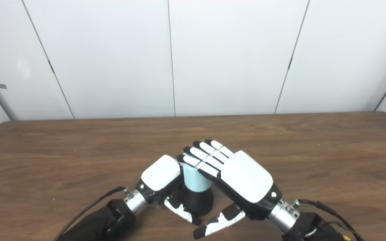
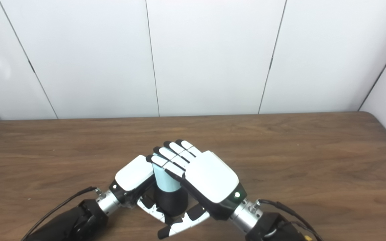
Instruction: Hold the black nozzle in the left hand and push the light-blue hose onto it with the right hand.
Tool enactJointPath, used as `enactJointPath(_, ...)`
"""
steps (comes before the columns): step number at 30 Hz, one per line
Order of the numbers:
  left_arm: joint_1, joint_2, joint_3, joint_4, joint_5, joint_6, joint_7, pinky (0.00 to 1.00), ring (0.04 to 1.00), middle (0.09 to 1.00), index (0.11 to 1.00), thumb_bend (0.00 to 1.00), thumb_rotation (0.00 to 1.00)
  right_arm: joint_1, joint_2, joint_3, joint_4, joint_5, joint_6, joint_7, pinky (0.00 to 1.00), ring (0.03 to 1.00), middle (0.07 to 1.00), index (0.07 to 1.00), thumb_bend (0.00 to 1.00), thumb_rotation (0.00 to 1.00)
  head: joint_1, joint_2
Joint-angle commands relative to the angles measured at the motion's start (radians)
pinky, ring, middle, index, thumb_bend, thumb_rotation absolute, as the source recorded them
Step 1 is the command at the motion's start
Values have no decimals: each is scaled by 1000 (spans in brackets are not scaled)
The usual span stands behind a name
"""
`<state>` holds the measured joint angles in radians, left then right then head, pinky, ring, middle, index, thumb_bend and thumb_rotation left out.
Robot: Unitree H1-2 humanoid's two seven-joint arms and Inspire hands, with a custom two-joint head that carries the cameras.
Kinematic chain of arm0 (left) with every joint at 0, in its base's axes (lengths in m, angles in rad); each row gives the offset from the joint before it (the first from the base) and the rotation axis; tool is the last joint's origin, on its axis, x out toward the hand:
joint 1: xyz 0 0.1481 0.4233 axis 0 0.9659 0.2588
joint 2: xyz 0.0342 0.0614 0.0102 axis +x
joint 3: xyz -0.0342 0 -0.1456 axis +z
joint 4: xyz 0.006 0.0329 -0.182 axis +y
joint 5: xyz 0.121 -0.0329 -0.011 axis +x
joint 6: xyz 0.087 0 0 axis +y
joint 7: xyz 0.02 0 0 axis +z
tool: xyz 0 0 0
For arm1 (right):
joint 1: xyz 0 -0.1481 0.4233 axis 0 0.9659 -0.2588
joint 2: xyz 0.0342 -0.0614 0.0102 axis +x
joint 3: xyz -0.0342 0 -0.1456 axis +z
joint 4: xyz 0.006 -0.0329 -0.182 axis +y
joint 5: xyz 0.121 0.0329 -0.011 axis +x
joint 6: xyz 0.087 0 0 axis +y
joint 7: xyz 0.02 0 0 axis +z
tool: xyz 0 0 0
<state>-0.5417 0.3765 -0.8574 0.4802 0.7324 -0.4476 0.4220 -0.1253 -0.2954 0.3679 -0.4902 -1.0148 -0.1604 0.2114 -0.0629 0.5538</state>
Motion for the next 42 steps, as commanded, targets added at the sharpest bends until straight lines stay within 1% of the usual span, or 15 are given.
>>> enactJointPath(1,233,-112,-125,136,-36,-22,-12,255,334,423,528,515,0,36,-36,17,42,-12,2,92,940,930,918,867,894,787,-1,1)
enactJointPath(4,234,-111,-126,134,-38,-22,-4,249,323,421,529,514,0,41,-37,21,46,-16,4,99,929,926,915,869,896,785,1,2)
enactJointPath(6,235,-110,-129,132,-44,-22,1,226,298,411,529,513,0,44,-37,23,46,-20,7,103,931,928,914,865,897,782,1,3)
enactJointPath(9,236,-110,-128,133,-38,-22,2,246,326,423,529,514,0,49,-37,25,52,-22,8,104,929,926,912,862,900,768,1,4)
enactJointPath(12,237,-109,-128,130,-34,-22,5,246,324,423,530,514,0,52,-39,27,57,-28,9,106,927,928,916,865,897,769,1,4)
enactJointPath(17,238,-109,-128,128,-44,-22,2,216,287,406,526,512,0,55,-42,29,72,-27,10,107,932,932,920,868,894,767,2,7)
enactJointPath(19,239,-107,-129,125,-43,-22,4,205,273,456,495,520,0,57,-43,31,74,-30,9,104,931,931,921,868,893,768,2,7)
enactJointPath(21,239,-107,-130,123,-42,-22,2,195,261,470,486,522,0,58,-44,33,79,-32,7,98,935,929,919,867,897,772,2,7)
enactJointPath(25,239,-105,-134,120,-47,-22,5,180,245,472,484,522,0,59,-46,38,81,-40,8,98,938,933,924,871,894,788,3,8)
enactJointPath(28,240,-104,-131,117,-43,-22,2,182,246,473,483,522,0,59,-46,39,80,-43,9,102,941,932,923,874,895,782,2,9)
enactJointPath(31,243,-104,-123,111,-44,-22,-9,165,222,472,483,522,0,60,-48,42,80,-54,5,98,946,933,924,873,894,788,2,9)
enactJointPath(35,243,-104,-125,109,-48,-22,-2,150,202,471,483,523,0,61,-54,49,85,-79,-5,89,937,927,921,871,896,797,3,8)
enactJointPath(39,242,-106,-123,112,-44,-22,-1,156,213,472,483,523,0,64,-54,50,86,-90,-9,76,930,921,918,869,898,797,3,8)
enactJointPath(42,242,-107,-124,114,-46,-22,2,159,217,472,483,523,0,65,-53,51,84,-101,-7,75,951,935,930,882,895,801,3,8)
